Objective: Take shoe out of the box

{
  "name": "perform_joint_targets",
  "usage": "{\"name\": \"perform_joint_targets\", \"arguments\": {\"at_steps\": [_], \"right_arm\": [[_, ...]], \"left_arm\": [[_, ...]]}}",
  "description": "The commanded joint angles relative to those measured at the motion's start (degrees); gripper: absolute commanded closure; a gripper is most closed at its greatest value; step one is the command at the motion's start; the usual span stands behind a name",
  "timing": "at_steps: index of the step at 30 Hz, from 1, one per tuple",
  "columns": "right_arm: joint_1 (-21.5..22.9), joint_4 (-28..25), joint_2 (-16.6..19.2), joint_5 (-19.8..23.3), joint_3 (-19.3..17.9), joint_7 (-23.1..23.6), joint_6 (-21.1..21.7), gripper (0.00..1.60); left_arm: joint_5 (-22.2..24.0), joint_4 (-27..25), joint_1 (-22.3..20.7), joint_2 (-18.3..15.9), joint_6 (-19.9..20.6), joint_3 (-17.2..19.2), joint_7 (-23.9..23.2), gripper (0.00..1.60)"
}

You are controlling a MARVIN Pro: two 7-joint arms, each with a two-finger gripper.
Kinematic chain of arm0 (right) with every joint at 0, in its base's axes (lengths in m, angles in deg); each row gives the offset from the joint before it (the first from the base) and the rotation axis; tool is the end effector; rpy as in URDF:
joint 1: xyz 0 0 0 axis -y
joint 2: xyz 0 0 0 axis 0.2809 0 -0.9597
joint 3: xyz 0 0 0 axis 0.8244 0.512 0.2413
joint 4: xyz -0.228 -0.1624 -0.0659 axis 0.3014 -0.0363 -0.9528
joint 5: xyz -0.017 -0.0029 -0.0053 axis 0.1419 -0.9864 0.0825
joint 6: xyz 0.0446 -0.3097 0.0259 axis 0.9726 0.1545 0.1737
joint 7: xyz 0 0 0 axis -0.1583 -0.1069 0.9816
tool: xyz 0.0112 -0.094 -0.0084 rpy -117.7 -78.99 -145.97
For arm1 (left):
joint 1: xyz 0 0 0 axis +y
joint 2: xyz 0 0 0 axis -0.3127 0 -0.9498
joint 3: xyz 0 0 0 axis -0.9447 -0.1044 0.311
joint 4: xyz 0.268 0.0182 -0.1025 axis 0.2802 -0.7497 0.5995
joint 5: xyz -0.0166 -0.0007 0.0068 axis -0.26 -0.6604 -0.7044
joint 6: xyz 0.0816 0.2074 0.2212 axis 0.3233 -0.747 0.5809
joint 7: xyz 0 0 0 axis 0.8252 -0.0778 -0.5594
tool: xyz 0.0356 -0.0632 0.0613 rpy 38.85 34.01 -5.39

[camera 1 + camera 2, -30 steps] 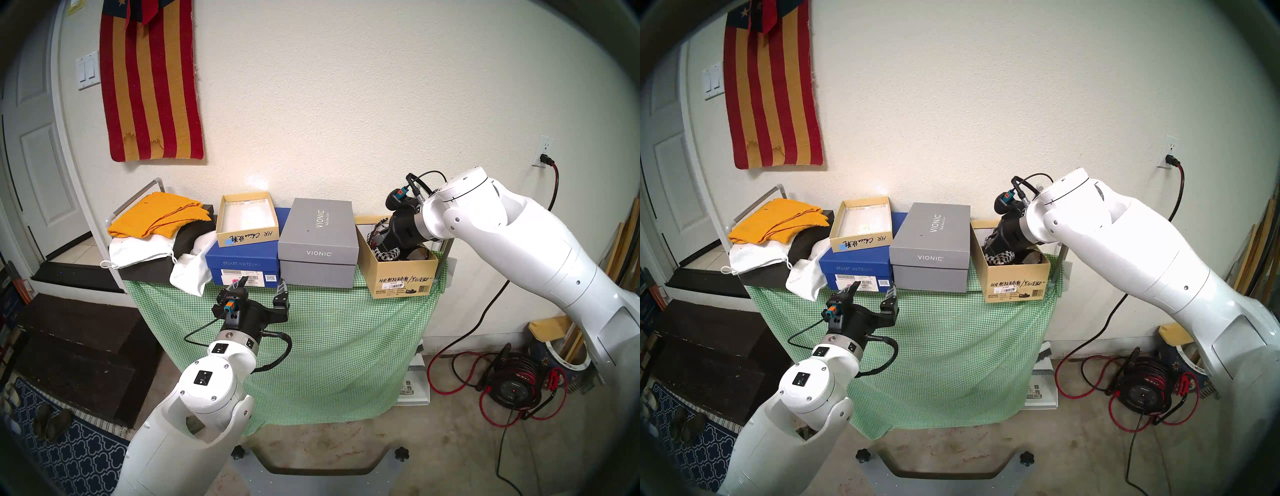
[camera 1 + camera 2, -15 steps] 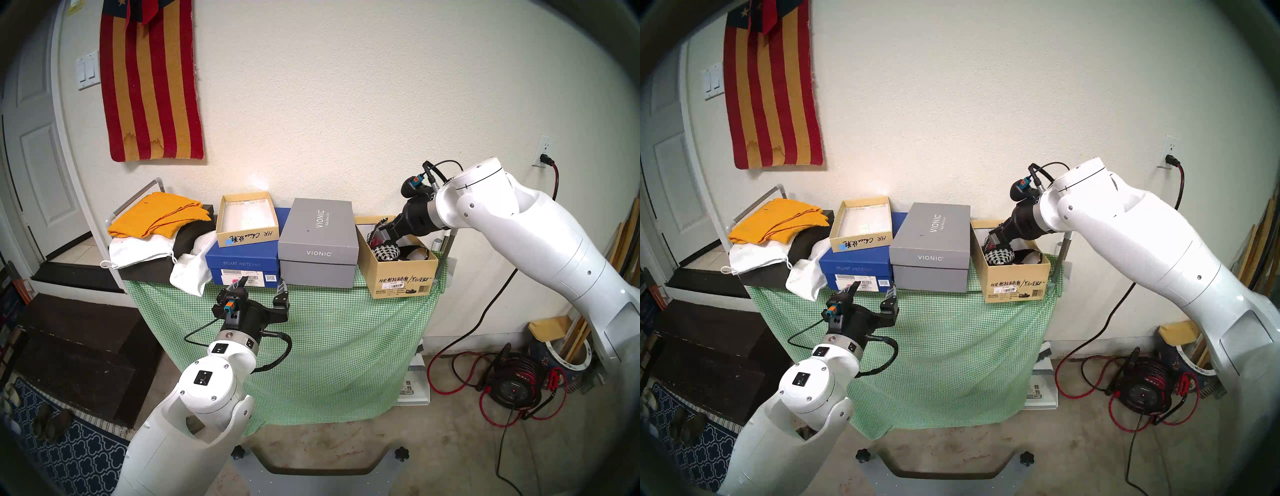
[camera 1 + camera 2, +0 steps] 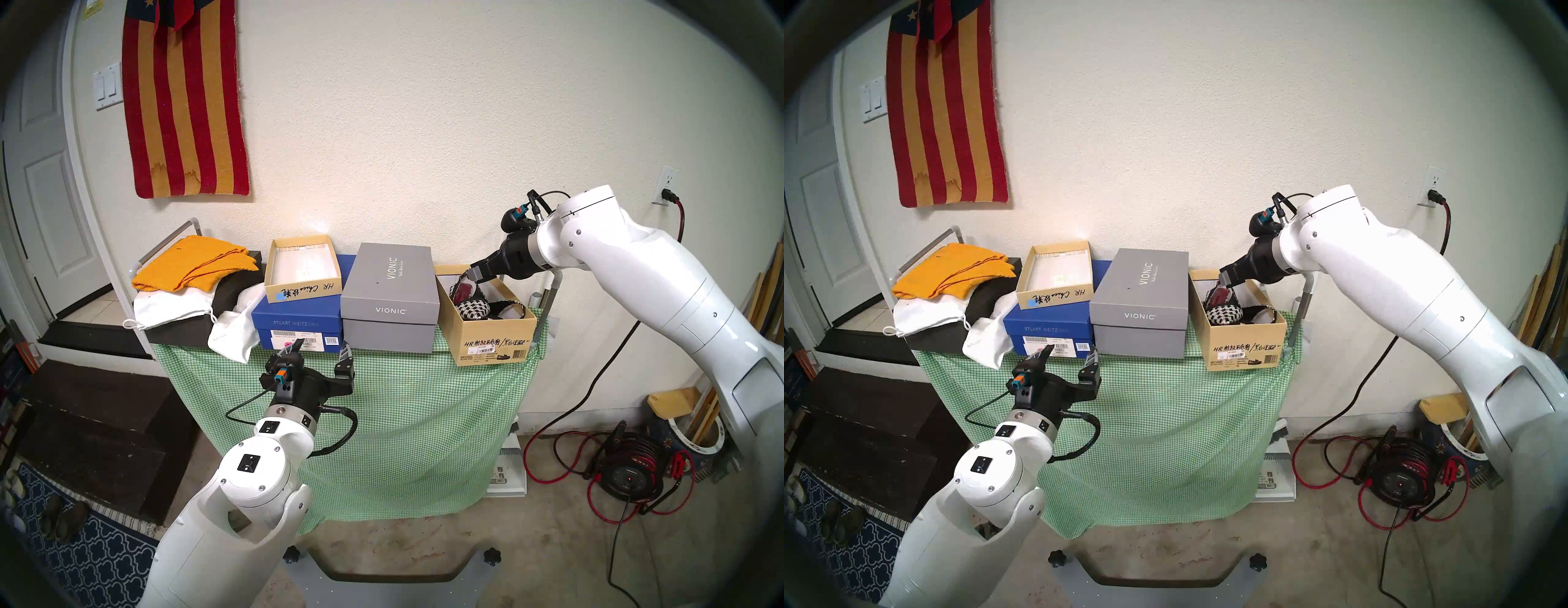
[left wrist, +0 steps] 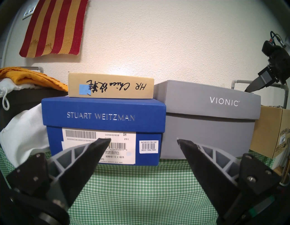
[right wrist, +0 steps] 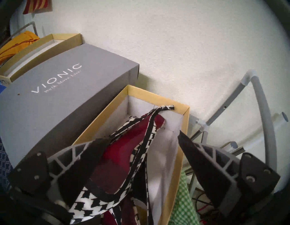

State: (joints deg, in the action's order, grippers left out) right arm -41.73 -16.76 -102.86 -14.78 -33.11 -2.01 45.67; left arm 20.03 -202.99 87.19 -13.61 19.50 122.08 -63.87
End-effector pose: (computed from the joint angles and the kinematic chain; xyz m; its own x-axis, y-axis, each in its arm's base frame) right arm 0.5314 -0.0282 -0.0700 0.5474 0.3592 0.7558 0.4429 -0.8907 0.1025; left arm 0.3277 -0.0392 -0.2446 0.0085 0.0678 0.9977 -0.0823 -0.9943 0.0683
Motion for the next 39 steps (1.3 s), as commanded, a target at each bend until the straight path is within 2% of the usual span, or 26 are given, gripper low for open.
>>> {"name": "perform_joint_targets", "arguments": {"at_steps": [1, 8, 18, 20, 22, 23, 24, 25, 26, 29, 30, 31, 33, 34, 39], "right_arm": [[1.1, 4.4, -3.3, 3.0, 1.5, -1.7, -0.1, 0.00], [2.9, 9.5, -6.9, 7.0, 3.9, -4.5, -0.1, 0.00], [5.1, 14.3, -10.1, 11.3, 6.4, -7.9, -0.1, 0.02], [5.7, 15.3, -10.8, 12.5, 7.1, -8.7, -0.1, 0.34], [6.4, 17.0, -11.5, 14.3, 8.1, -10.0, -0.1, 0.50], [6.4, 17.3, -11.5, 14.6, 8.3, -10.1, -0.1, 0.50], [6.8, 18.1, -11.8, 15.6, 8.8, -10.7, -0.1, 0.57], [6.9, 18.5, -11.9, 16.1, 9.2, -11.0, -0.1, 0.68], [7.1, 18.9, -12.1, 16.5, 9.4, -11.3, -0.1, 0.87], [8.0, 20.4, -12.7, 18.6, 10.6, -12.8, -0.1, 1.05], [8.2, 20.6, -12.9, 19.0, 10.9, -13.2, -0.1, 1.16], [8.2, 20.6, -12.9, 19.0, 10.9, -13.2, -0.1, 1.16], [8.8, 21.2, -13.2, 20.2, 11.6, -14.2, -0.1, 1.31], [9.6, 21.7, -13.6, 22.0, 12.6, -15.8, -0.1, 1.60], [10.9, 21.9, -14.1, 24.7, 14.0, -18.1, -0.1, 1.60]], "left_arm": [[0.0, 0.0, 0.0, 0.0, 0.0, 0.1, 0.0, 0.00], [0.0, 0.0, 0.0, 0.0, 0.0, 0.1, 0.0, 0.00], [0.0, 0.0, 0.0, 0.0, 0.0, 0.1, 0.0, 0.00], [0.0, 0.0, 0.0, 0.0, 0.0, 0.1, 0.0, 0.00], [0.0, 0.0, 0.0, 0.0, 0.0, 0.1, 0.0, 0.00], [0.0, 0.0, 0.0, 0.0, 0.0, 0.1, 0.0, 0.00], [0.0, 0.0, 0.0, 0.0, 0.0, 0.1, 0.0, 0.00], [0.0, 0.0, 0.0, 0.0, 0.0, 0.1, 0.0, 0.00], [0.0, 0.0, 0.0, 0.0, 0.0, 0.1, 0.0, 0.00], [0.0, 0.0, 0.0, 0.0, 0.0, 0.1, 0.0, 0.00], [0.0, 0.0, 0.0, 0.0, 0.0, 0.1, 0.0, 0.00], [0.0, 0.0, 0.0, 0.0, 0.0, 0.1, 0.0, 0.00], [0.0, 0.0, 0.0, 0.0, 0.0, 0.1, 0.0, 0.00], [0.0, 0.0, 0.0, 0.0, 0.0, 0.1, 0.0, 0.00], [0.0, 0.0, 0.0, 0.0, 0.0, 0.1, 0.0, 0.00]]}}
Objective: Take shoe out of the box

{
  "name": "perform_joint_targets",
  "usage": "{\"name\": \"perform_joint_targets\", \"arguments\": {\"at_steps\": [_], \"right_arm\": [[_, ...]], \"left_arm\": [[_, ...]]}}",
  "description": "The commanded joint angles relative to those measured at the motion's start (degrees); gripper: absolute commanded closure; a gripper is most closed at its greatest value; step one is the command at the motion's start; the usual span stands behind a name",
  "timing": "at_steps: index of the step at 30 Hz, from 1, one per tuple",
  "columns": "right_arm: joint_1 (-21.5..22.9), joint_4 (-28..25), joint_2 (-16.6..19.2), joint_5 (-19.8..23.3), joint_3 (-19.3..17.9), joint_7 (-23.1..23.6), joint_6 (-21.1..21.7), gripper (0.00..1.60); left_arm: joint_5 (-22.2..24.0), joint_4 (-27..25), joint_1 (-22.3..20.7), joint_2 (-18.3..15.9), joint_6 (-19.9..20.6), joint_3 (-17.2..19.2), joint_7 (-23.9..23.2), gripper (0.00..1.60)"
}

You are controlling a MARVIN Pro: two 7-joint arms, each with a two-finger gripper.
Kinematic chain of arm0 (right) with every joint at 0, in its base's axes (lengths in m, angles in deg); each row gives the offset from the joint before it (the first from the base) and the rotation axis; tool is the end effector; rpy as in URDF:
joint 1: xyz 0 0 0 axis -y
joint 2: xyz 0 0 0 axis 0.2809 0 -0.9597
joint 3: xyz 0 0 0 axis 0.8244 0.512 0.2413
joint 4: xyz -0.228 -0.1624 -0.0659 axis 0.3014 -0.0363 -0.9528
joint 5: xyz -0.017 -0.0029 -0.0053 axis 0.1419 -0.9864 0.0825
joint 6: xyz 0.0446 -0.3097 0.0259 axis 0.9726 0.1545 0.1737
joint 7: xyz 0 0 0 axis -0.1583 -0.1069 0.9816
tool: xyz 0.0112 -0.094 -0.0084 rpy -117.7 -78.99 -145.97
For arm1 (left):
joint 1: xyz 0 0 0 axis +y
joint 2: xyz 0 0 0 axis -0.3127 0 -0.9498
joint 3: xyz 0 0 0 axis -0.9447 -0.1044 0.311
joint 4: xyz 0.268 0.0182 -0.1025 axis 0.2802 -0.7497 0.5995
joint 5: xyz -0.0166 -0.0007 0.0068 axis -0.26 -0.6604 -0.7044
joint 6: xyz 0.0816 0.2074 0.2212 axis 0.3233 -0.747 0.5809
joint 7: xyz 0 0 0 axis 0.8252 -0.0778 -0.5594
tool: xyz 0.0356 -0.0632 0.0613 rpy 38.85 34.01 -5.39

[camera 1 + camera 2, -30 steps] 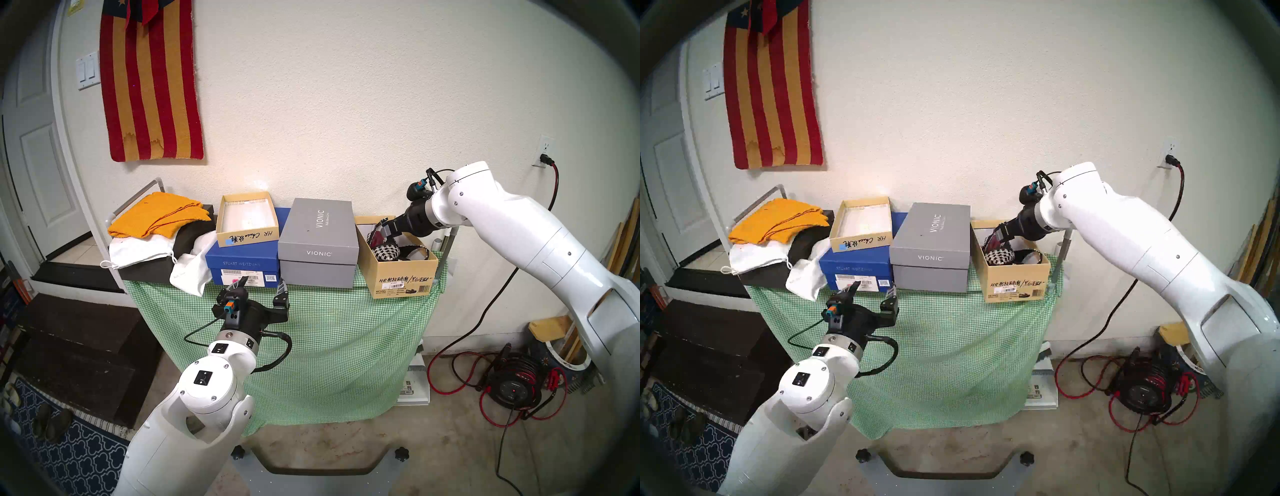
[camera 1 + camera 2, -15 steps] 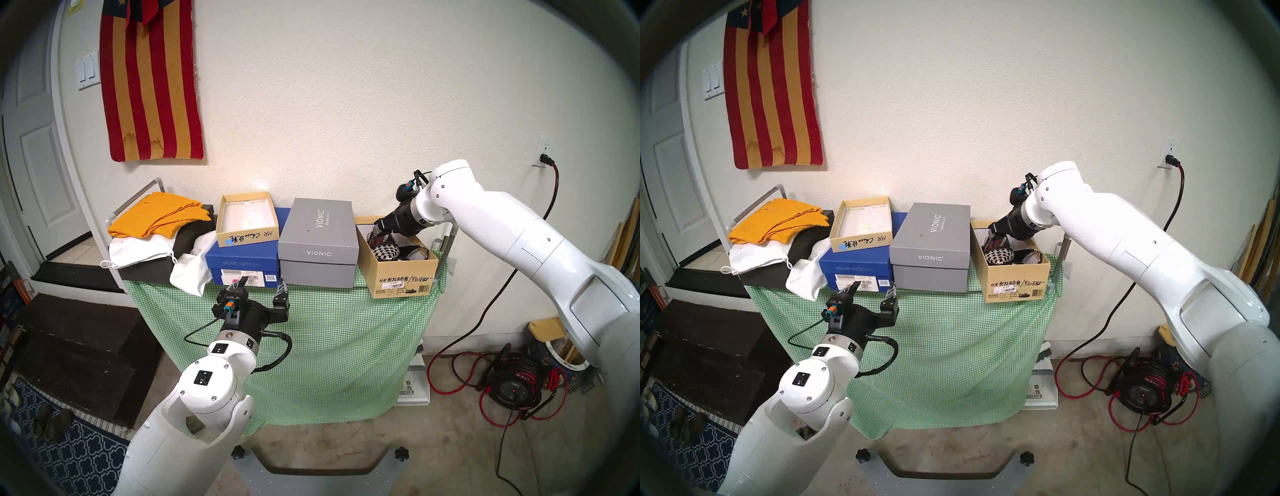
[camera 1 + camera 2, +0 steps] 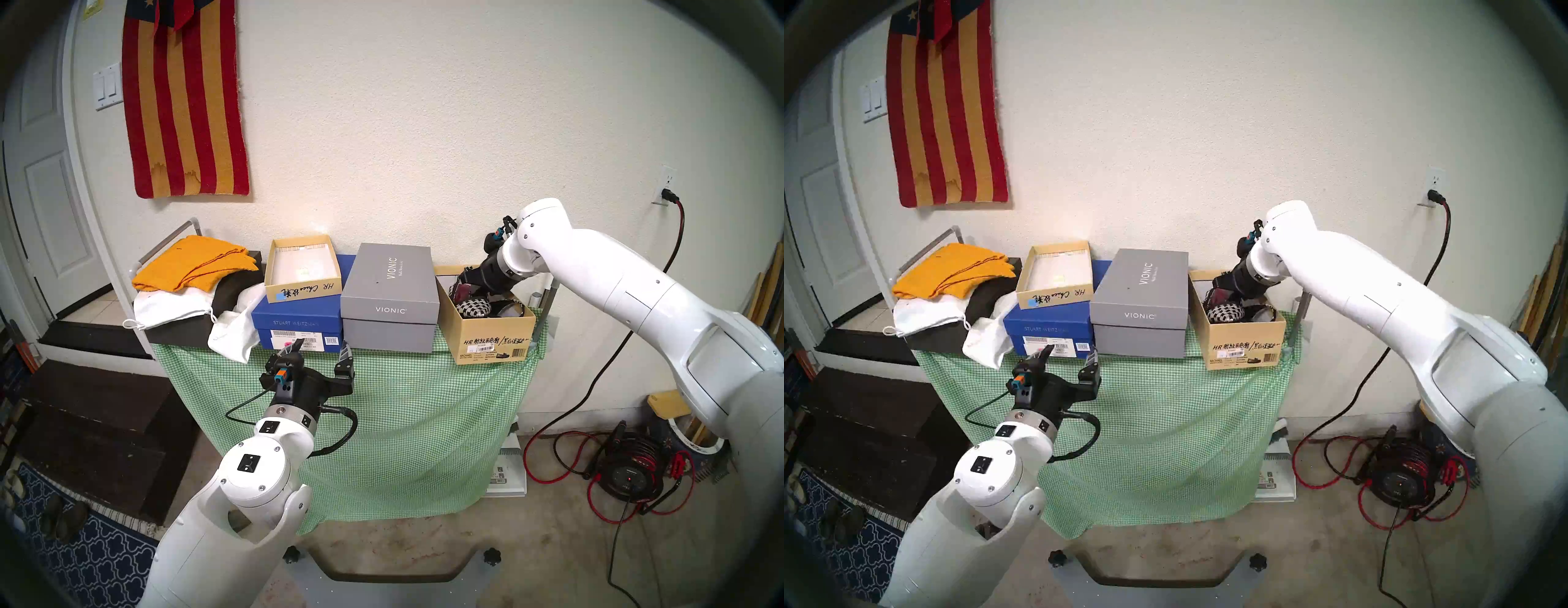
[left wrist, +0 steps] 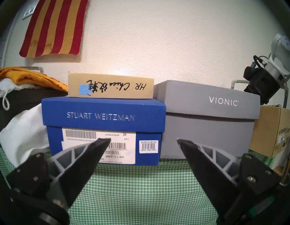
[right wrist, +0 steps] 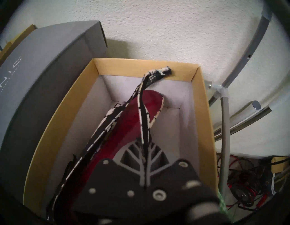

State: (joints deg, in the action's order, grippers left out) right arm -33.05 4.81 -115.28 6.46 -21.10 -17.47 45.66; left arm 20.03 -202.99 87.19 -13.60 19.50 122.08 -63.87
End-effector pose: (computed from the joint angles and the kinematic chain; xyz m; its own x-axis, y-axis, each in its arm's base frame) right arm 0.5850 -0.0080 -0.1114 0.7608 0.1705 0.6262 0.2483 -0.9679 -0.0382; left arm 0.3277 -0.0392 -0.2446 0.0085 0.0680 0.9977 -0.0823 -0.9943 0.0684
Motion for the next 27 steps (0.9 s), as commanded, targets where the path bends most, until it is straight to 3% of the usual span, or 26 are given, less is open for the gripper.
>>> {"name": "perform_joint_targets", "arguments": {"at_steps": [1, 27], "right_arm": [[3.0, 0.3, -1.8, 4.8, 2.5, -3.8, -0.1, 1.60], [14.0, -8.9, 0.0, 20.1, 6.2, -21.3, -0.1, 1.60]], "left_arm": [[0.0, 0.0, 0.0, -0.1, 0.0, 0.1, 0.0, 0.00], [0.0, 0.0, 0.0, 0.0, 0.0, 0.1, 0.0, 0.00]]}}
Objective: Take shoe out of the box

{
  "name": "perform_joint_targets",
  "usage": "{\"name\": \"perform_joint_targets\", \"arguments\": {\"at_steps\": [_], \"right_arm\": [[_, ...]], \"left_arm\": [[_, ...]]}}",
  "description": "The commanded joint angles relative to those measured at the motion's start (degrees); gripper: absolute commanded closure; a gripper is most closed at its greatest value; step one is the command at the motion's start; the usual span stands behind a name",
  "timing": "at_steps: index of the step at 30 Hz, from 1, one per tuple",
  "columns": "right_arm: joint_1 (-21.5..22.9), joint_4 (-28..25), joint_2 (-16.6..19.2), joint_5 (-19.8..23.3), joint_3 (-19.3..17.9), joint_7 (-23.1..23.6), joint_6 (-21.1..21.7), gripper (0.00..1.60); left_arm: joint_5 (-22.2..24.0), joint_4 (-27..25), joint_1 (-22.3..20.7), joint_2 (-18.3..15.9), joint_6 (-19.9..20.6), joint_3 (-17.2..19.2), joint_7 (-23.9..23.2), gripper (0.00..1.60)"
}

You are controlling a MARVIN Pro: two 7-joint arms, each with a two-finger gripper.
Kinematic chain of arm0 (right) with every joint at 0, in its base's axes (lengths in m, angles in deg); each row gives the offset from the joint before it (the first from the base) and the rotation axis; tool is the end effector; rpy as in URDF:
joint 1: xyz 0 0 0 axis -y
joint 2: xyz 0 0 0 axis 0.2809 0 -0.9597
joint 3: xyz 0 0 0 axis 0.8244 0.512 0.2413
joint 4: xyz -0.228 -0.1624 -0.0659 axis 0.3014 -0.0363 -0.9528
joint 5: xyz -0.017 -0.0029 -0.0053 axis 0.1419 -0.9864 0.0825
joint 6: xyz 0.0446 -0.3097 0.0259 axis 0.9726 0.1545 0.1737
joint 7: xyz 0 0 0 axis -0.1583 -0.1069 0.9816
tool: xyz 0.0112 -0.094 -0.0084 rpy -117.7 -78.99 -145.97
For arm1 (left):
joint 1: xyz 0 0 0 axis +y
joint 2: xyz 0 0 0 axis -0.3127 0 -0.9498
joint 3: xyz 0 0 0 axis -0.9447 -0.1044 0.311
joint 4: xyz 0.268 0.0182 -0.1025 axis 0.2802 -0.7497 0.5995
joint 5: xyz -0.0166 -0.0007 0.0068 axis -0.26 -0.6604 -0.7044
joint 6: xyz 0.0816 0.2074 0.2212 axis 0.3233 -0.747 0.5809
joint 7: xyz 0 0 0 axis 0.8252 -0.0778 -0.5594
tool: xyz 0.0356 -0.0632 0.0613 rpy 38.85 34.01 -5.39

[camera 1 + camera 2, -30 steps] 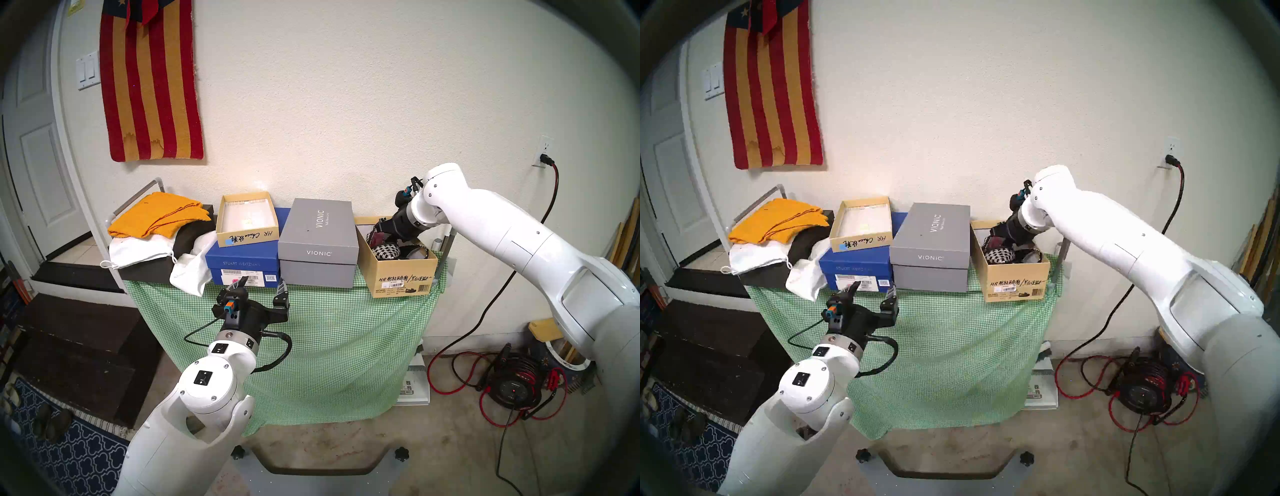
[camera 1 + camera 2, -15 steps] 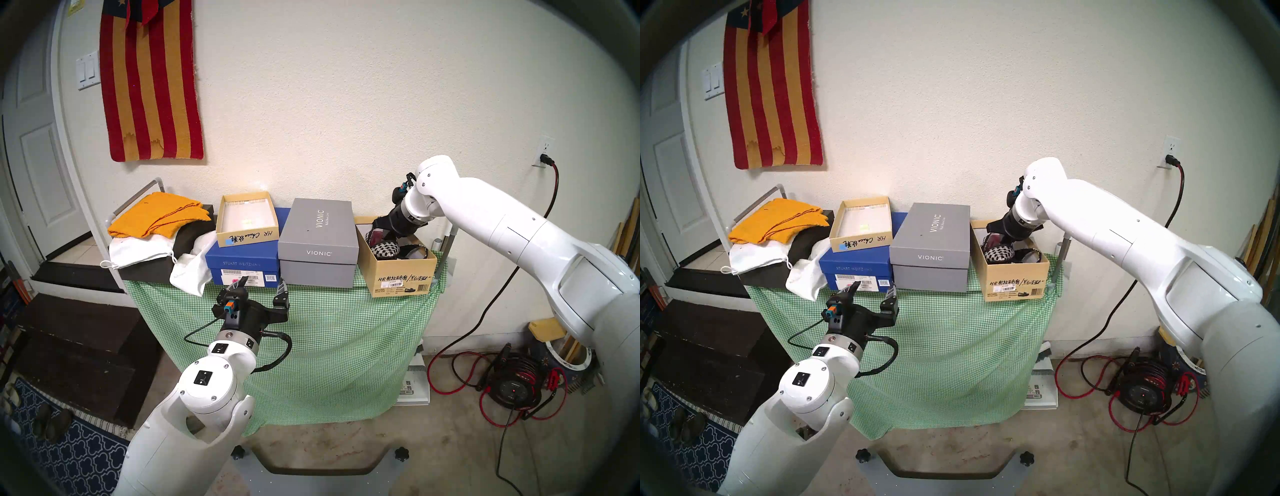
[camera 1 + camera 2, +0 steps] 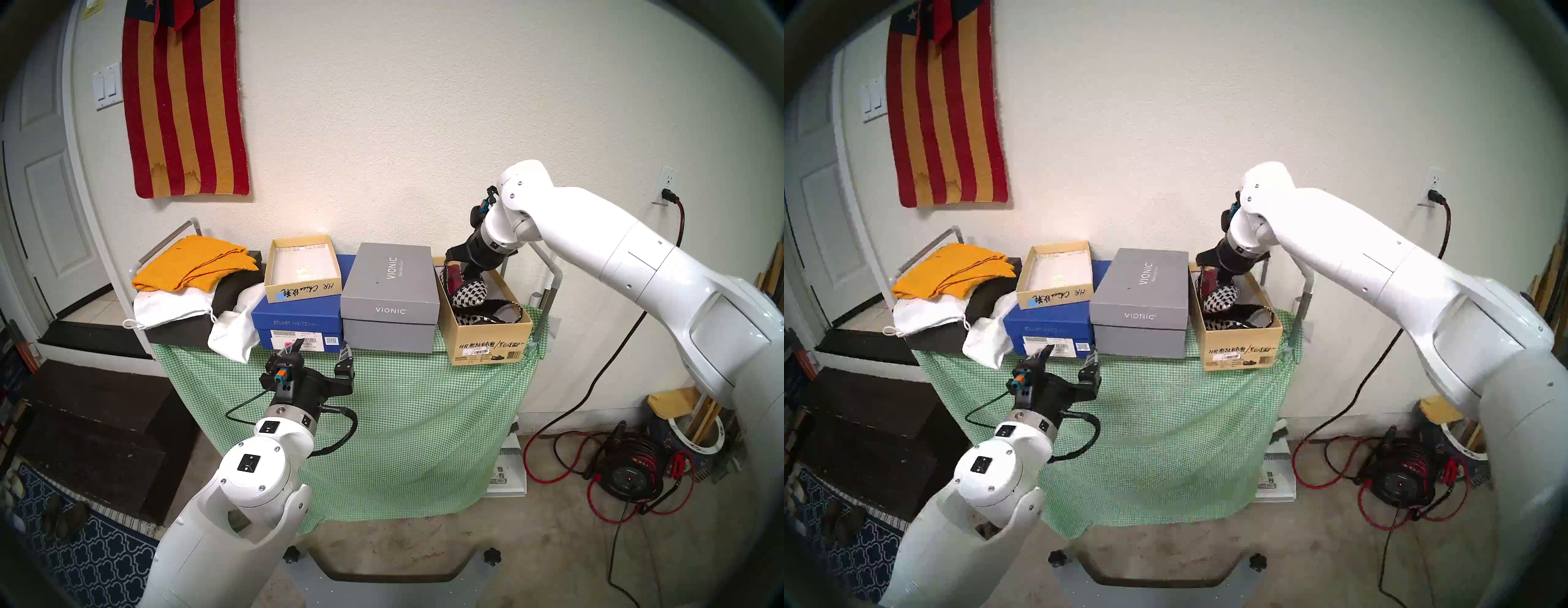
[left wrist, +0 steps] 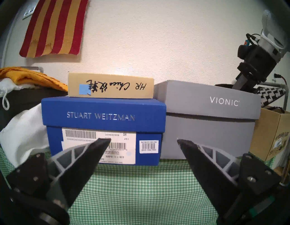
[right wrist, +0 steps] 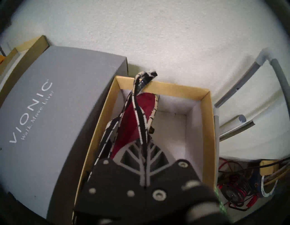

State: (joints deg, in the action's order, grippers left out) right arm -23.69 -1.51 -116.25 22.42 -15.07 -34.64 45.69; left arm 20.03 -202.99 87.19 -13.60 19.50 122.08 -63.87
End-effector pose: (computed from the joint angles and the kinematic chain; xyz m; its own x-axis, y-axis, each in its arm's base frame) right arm 0.5734 0.0335 -0.0452 0.7286 0.2050 0.6535 0.2372 -0.9706 0.0400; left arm 0.3277 -0.0392 -0.2446 0.0085 0.0680 0.9977 -0.0823 -0.9943 0.0684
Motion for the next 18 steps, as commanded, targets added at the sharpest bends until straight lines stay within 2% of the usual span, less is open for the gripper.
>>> {"name": "perform_joint_targets", "arguments": {"at_steps": [1, 3, 6, 8, 9, 10, 12, 13, 15, 16, 18], "right_arm": [[4.9, -2.9, 1.0, 4.8, 0.3, -4.8, -0.1, 1.60], [5.3, -3.1, 1.1, 5.6, 0.5, -5.5, -0.1, 1.60], [5.8, -3.5, 1.8, 10.4, 1.6, -8.0, -0.1, 1.60], [5.8, -3.5, 2.0, 11.6, 1.9, -8.5, -0.1, 1.60], [5.5, -3.6, 2.6, 14.5, 3.0, -9.8, -0.1, 1.60], [5.5, -3.6, 2.6, 14.5, 3.0, -9.8, -0.1, 1.60], [5.4, -4.1, 4.0, 19.4, 3.9, -10.8, -0.1, 1.60], [5.4, -4.1, 4.0, 19.4, 3.9, -10.8, -0.1, 1.60], [5.6, -4.2, 5.5, 23.7, 4.7, -11.8, -0.1, 1.60], [5.6, -4.2, 5.5, 23.7, 4.7, -11.8, -0.1, 1.60], [5.9, -4.2, 6.3, 26.7, 5.5, -12.9, -0.1, 1.60]], "left_arm": [[0.0, 0.0, 0.0, 0.0, 0.0, 0.1, 0.0, 0.00], [0.0, 0.0, 0.0, 0.0, 0.0, 0.1, 0.0, 0.00], [0.0, 0.0, 0.0, -0.1, 0.0, 0.1, 0.0, 0.00], [0.0, 0.0, 0.0, -0.1, 0.0, 0.1, 0.0, 0.00], [0.0, 0.0, 0.0, -0.1, 0.0, 0.1, 0.0, 0.00], [0.0, 0.0, 0.0, -0.1, 0.0, 0.1, 0.0, 0.00], [0.0, 0.0, 0.0, -0.1, 0.0, 0.1, 0.0, 0.00], [0.0, 0.0, 0.0, -0.1, 0.0, 0.1, 0.0, 0.00], [0.0, 0.0, 0.0, -0.1, 0.0, 0.1, 0.0, 0.00], [0.0, 0.0, 0.0, -0.1, 0.0, 0.1, 0.0, 0.00], [0.0, 0.0, 0.0, -0.1, 0.0, 0.1, 0.0, 0.00]]}}
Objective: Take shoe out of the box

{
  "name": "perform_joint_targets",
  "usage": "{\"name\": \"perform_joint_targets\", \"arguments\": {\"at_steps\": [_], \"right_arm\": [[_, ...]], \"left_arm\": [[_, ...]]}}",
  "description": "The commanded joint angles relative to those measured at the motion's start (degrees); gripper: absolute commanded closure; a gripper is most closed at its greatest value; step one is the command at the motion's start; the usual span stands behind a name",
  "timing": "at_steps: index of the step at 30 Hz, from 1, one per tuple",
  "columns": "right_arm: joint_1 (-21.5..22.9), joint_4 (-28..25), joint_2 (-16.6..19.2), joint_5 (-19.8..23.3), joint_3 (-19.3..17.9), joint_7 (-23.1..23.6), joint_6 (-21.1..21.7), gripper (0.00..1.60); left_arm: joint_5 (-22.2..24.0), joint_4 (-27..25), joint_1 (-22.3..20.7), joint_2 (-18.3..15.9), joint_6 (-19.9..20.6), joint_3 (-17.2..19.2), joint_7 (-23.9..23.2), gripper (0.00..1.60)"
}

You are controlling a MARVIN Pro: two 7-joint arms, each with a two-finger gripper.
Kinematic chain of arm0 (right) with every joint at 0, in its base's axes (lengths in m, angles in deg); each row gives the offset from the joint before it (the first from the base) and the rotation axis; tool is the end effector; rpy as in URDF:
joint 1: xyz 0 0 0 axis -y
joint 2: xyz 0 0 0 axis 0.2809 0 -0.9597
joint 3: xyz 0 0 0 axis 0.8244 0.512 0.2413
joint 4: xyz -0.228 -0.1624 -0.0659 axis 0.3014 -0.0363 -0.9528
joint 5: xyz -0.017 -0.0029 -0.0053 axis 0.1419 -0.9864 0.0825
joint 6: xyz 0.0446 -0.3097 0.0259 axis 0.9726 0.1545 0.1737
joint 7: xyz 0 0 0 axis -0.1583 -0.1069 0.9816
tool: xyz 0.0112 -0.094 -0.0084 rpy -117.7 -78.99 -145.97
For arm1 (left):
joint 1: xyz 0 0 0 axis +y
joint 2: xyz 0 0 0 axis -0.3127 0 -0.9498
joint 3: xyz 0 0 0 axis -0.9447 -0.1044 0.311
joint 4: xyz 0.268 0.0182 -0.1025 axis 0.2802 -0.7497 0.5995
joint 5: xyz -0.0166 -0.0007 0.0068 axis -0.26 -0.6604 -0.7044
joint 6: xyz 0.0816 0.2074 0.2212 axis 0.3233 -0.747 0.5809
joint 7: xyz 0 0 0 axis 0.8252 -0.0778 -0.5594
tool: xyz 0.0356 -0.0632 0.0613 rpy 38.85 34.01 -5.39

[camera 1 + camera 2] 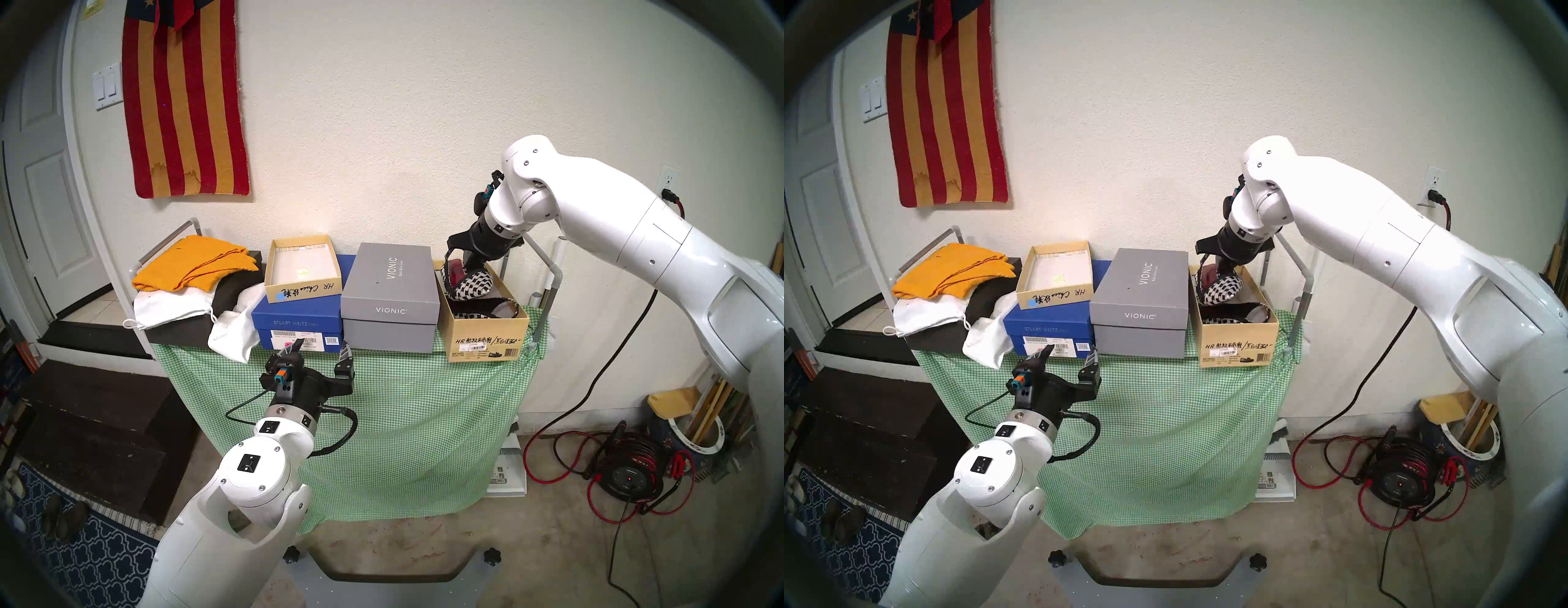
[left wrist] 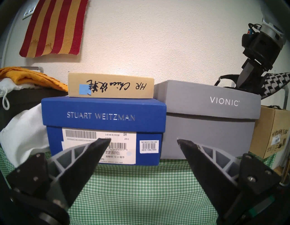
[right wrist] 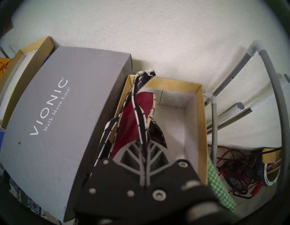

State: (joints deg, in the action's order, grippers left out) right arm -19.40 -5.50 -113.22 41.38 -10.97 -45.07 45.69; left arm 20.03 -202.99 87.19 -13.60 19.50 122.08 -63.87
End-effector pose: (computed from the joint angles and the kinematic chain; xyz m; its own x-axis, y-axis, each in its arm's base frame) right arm 0.5530 0.0321 -0.0313 0.8024 0.1457 0.5787 0.2056 -0.9779 -0.0388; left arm 0.3277 -0.0392 -0.2446 0.0085 0.0680 0.9977 -0.0823 -0.9943 0.0684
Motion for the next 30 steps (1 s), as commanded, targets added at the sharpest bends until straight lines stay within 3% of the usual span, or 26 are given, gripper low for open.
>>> {"name": "perform_joint_targets", "arguments": {"at_steps": [1, 5, 10, 11, 15, 28, 29, 30], "right_arm": [[2.1, -0.3, 3.6, 9.5, 2.0, -3.6, -0.1, 1.60], [5.2, -1.7, 3.5, 13.8, 3.9, -7.0, -0.1, 1.60], [9.0, -3.0, 2.4, 15.0, 4.9, -7.7, -0.1, 1.60], [7.5, -3.3, 2.2, 13.7, 2.7, -6.2, -0.1, 1.60], [10.4, -4.1, 1.2, 14.3, 3.7, -7.3, -0.1, 1.60], [18.0, -3.0, -2.0, 17.1, 10.9, -8.4, -0.1, 1.60], [17.4, -2.7, -2.2, 16.1, 10.4, -6.7, -0.1, 1.60], [18.8, -2.6, -2.7, 17.7, 11.7, -9.0, -0.1, 1.60]], "left_arm": [[0.0, 0.0, 0.0, -0.1, 0.0, 0.1, 0.0, 0.00], [0.0, 0.0, 0.0, -0.1, 0.0, 0.1, 0.0, 0.00], [0.0, 0.0, 0.0, -0.1, 0.0, 0.1, 0.0, 0.00], [0.0, 0.0, 0.0, -0.1, 0.0, 0.1, 0.0, 0.00], [0.0, 0.0, 0.0, -0.1, 0.0, 0.1, 0.0, 0.00], [0.0, 0.0, 0.0, -0.1, 0.0, 0.1, 0.0, 0.00], [0.0, 0.0, 0.0, -0.1, 0.0, 0.1, 0.0, 0.00], [0.0, 0.0, 0.0, -0.1, 0.0, 0.1, 0.0, 0.00]]}}
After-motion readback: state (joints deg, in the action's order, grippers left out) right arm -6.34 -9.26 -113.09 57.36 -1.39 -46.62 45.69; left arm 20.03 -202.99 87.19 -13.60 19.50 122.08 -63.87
